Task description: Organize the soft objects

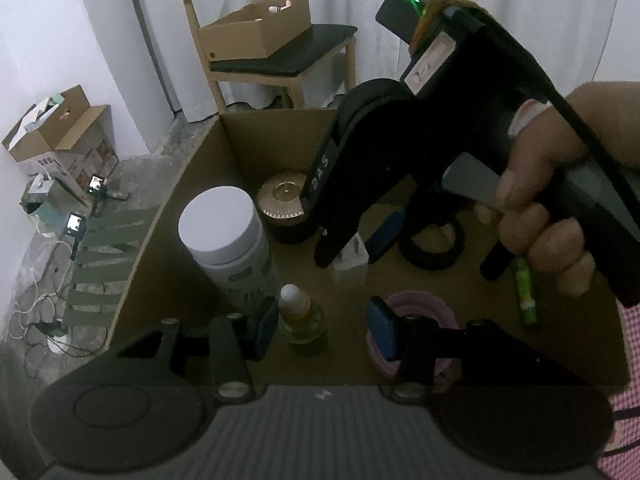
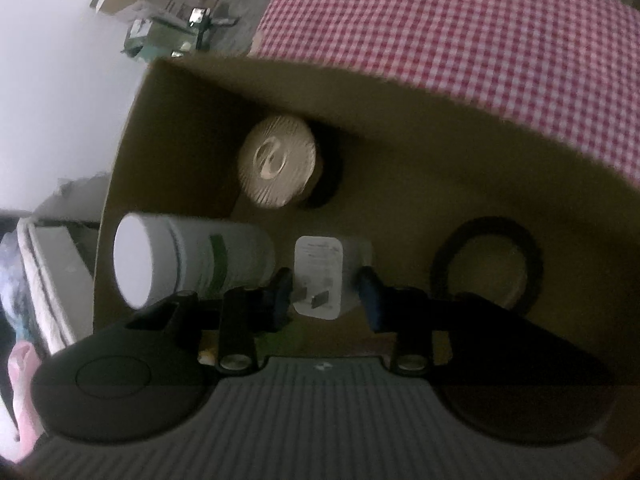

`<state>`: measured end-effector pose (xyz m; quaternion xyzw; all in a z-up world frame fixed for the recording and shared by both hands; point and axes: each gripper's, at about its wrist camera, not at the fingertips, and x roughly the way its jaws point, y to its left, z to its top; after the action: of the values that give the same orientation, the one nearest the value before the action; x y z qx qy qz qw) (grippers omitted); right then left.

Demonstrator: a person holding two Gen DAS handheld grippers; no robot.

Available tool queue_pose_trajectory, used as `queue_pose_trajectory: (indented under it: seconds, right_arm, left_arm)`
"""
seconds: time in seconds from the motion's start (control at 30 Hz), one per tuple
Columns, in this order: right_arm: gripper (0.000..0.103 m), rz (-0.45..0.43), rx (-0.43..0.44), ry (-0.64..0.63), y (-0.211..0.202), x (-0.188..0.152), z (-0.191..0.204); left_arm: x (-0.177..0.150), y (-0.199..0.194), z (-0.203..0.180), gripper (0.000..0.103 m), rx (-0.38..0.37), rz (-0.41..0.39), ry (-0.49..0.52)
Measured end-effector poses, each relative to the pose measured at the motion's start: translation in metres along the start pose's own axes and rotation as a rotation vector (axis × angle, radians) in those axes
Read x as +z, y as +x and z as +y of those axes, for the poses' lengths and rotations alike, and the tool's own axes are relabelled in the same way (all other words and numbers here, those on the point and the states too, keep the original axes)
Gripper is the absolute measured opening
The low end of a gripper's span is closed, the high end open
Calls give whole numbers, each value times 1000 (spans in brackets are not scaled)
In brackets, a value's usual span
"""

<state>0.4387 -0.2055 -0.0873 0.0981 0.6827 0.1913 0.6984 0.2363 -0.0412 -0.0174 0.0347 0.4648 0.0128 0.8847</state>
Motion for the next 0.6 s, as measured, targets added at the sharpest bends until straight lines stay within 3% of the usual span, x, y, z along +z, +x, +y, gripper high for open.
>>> queue_pose_trajectory:
  seconds: [0.1, 0.23, 0.4, 0.6]
  right_arm:
    - [36, -26, 28, -7, -13, -1, 3]
    - [38, -133, 21, -80, -61, -3, 11]
    - [39, -217, -85, -192, -114, -14, 10]
    - [49, -180, -233, -269, -121, -39, -7]
  left_arm:
    - [-1, -3, -3, 50, 10, -14, 1]
    - [-2, -12, -5, 50, 2, -44, 1]
    - [-3, -21, -15, 51, -17, -69, 21]
    - [-5, -27, -34, 51, -32, -67, 47]
